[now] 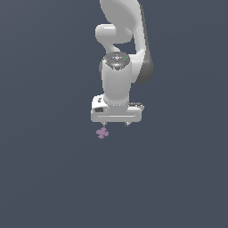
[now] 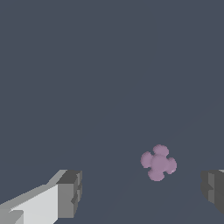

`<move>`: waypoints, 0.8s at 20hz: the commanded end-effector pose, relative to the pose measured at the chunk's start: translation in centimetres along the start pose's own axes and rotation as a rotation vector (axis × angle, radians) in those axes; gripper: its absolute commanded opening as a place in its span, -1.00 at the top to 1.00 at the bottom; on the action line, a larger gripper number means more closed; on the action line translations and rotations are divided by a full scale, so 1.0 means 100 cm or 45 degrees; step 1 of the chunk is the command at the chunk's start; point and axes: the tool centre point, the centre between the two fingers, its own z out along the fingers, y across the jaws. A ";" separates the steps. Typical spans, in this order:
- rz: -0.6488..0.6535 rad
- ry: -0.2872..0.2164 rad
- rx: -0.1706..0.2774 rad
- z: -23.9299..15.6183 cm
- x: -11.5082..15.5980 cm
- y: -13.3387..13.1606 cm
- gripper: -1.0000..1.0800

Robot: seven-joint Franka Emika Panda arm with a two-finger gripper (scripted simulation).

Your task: Pick up the object and move it to a goal position.

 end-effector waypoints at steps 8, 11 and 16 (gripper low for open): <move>-0.028 -0.008 -0.019 -0.007 -0.002 0.012 -0.92; -0.035 -0.010 -0.025 -0.009 -0.002 0.015 -0.92; -0.040 -0.010 -0.023 -0.008 -0.003 0.015 -0.92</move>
